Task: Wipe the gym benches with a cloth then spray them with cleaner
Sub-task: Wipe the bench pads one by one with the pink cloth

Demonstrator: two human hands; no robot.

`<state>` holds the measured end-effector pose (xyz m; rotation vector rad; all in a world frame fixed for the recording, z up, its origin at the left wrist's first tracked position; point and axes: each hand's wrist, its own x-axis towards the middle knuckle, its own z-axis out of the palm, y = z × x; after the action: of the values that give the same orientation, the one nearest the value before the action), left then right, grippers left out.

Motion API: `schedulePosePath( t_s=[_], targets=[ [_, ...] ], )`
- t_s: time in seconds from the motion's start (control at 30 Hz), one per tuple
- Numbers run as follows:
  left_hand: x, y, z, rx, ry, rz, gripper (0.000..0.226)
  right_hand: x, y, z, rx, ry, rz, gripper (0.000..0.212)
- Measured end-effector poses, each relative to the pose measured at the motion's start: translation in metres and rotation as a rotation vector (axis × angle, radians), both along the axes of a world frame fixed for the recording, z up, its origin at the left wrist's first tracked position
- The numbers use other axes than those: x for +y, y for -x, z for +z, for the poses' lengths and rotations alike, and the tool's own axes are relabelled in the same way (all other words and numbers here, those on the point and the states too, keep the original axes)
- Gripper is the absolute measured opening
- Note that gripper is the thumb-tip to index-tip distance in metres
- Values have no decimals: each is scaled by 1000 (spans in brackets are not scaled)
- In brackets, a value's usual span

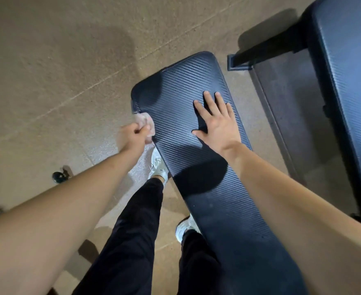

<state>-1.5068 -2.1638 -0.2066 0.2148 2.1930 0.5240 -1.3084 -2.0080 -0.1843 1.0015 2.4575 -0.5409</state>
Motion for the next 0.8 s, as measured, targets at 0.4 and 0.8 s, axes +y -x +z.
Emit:
schedulePosePath(
  t_s=[0.4, 0.8],
  targets=[
    [-46, -91, 1, -52, 46, 191, 26, -103, -112, 15, 109, -17, -203, 63],
    [-103, -190, 10, -147, 69, 296, 24, -211, -238, 12, -102, 133, -285, 90]
  ],
)
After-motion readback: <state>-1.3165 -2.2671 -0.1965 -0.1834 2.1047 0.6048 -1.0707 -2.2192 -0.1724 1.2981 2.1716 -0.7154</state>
